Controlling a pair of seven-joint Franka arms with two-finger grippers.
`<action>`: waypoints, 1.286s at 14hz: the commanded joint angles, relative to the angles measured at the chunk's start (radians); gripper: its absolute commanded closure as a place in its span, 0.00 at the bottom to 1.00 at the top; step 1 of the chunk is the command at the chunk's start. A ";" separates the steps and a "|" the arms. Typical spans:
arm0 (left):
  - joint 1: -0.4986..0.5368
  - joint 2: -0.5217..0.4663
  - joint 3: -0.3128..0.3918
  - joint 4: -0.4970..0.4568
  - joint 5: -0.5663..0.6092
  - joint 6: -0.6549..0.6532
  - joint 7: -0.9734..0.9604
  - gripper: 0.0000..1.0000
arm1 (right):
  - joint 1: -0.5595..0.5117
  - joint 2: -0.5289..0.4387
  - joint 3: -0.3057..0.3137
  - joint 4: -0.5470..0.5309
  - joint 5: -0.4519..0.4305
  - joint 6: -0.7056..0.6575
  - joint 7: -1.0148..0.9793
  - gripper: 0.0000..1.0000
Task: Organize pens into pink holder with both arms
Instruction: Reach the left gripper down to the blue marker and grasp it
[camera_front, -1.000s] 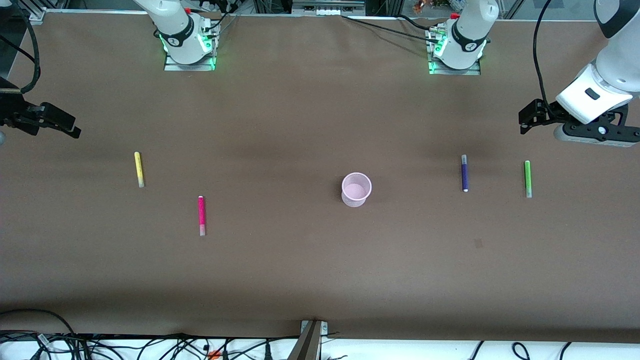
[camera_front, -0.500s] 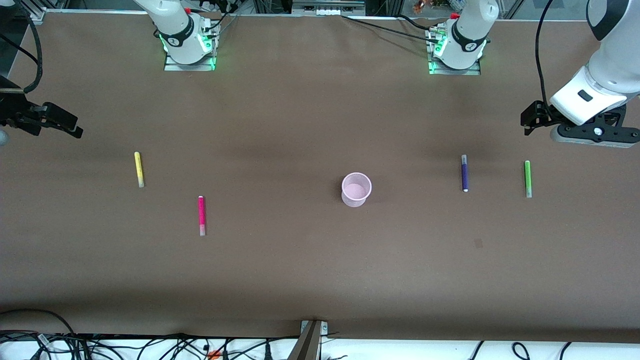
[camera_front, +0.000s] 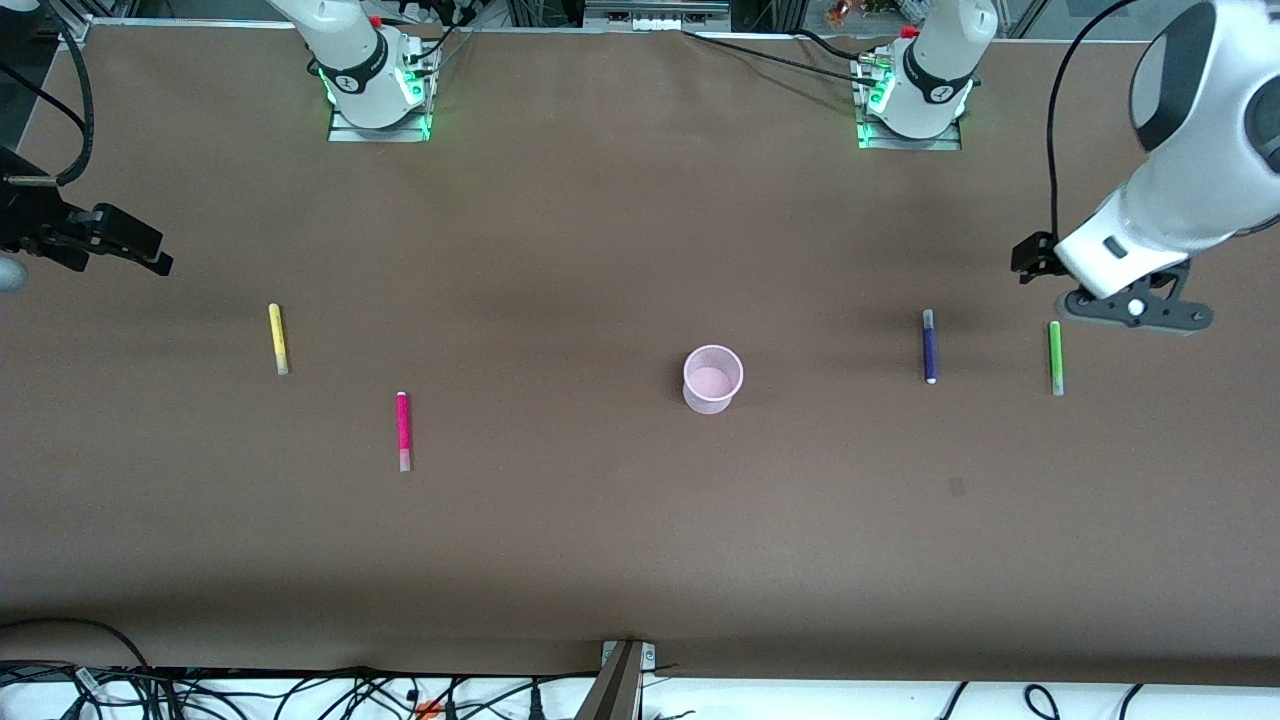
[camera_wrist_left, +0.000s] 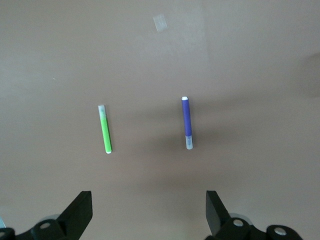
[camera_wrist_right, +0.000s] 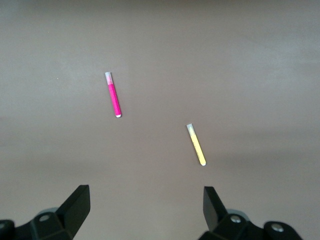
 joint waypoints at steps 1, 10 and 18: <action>-0.005 0.050 -0.005 0.005 -0.002 -0.010 -0.014 0.00 | 0.003 0.007 0.000 0.019 0.007 -0.020 0.007 0.00; 0.009 0.004 -0.045 -0.312 -0.042 0.398 -0.014 0.00 | 0.003 0.005 0.000 0.021 0.007 -0.020 0.007 0.00; 0.059 0.162 -0.044 -0.421 -0.042 0.786 -0.016 0.00 | 0.003 0.007 0.000 0.022 0.007 -0.019 0.007 0.00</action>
